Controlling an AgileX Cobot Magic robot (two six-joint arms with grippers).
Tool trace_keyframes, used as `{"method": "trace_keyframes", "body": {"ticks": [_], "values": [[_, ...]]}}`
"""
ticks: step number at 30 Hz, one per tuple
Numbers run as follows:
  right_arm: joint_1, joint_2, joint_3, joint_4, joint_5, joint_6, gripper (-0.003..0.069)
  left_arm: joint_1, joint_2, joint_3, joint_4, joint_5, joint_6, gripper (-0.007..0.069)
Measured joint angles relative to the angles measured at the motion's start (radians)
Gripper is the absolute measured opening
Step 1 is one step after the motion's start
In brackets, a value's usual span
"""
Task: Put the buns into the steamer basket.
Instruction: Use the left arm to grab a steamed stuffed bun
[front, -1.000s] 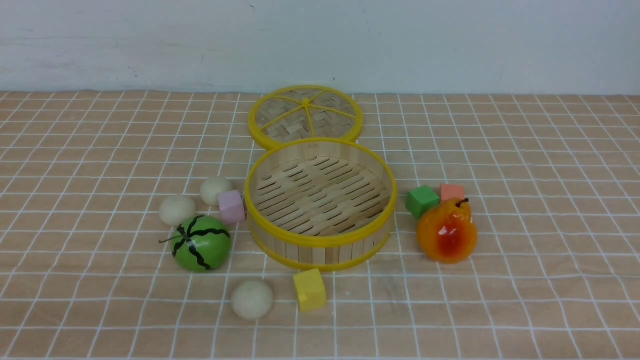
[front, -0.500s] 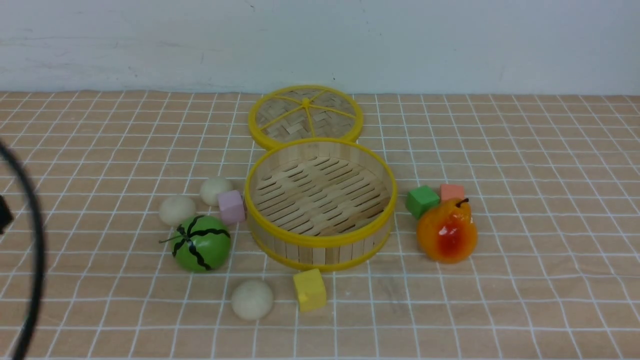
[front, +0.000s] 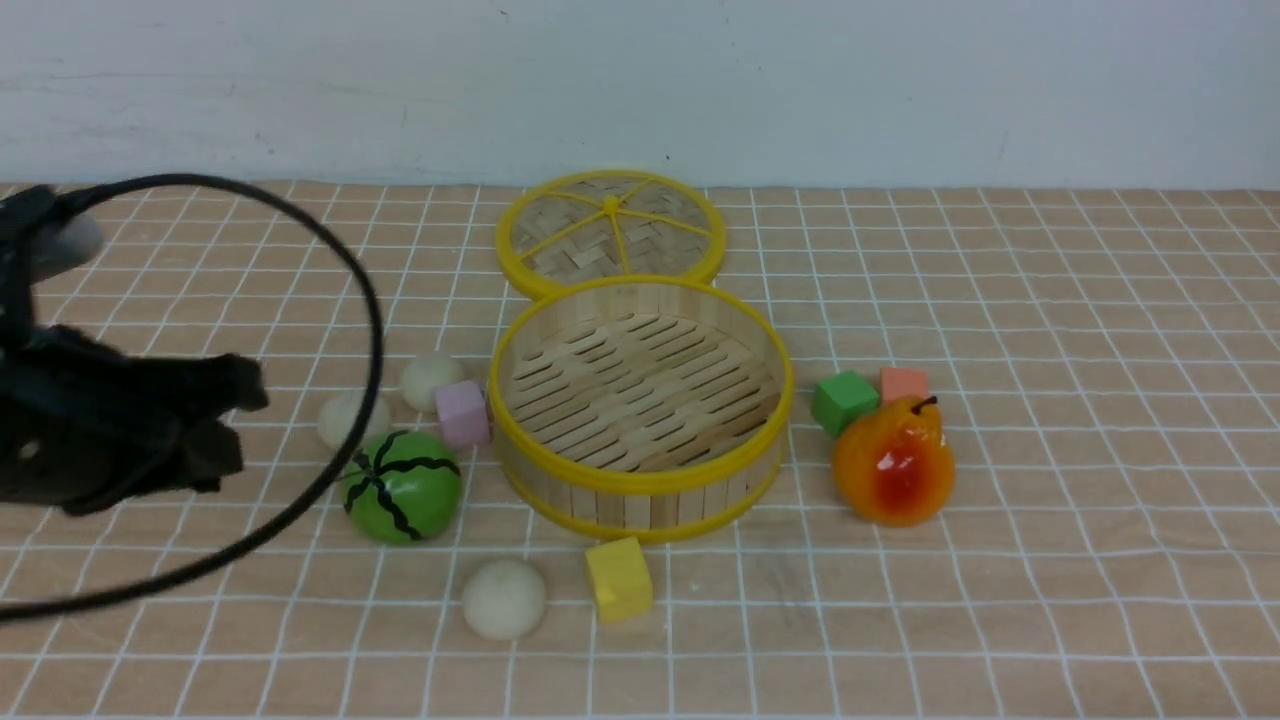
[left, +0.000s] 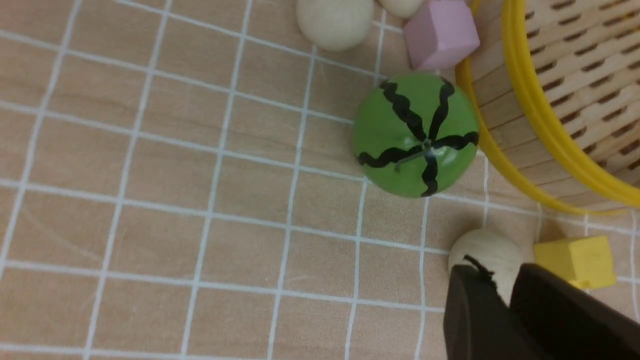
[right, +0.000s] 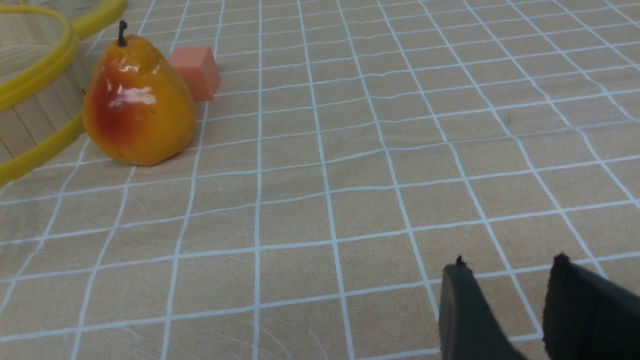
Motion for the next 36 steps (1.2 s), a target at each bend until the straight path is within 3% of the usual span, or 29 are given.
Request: {"method": "trace_keyframes", "body": {"ticks": [5, 8, 15, 30, 36], "values": [[0.0, 0.0, 0.0, 0.0, 0.0, 0.0, 0.0241, -0.041, 0.134, -0.083, -0.108, 0.106, 0.164, 0.0129], [0.0, 0.0, 0.0, 0.0, 0.0, 0.0, 0.0241, -0.151, 0.227, -0.1, -0.124, 0.113, 0.212, 0.0157], [0.0, 0.0, 0.0, 0.0, 0.0, 0.0, 0.0241, -0.307, 0.394, -0.176, 0.039, 0.075, 0.065, 0.0237], [0.0, 0.0, 0.0, 0.0, 0.0, 0.0, 0.0241, -0.323, 0.595, -0.226, 0.07, -0.014, 0.026, 0.0244], [0.0, 0.0, 0.0, 0.0, 0.0, 0.0, 0.0241, -0.323, 0.597, -0.226, 0.069, -0.018, 0.023, 0.019]]}}
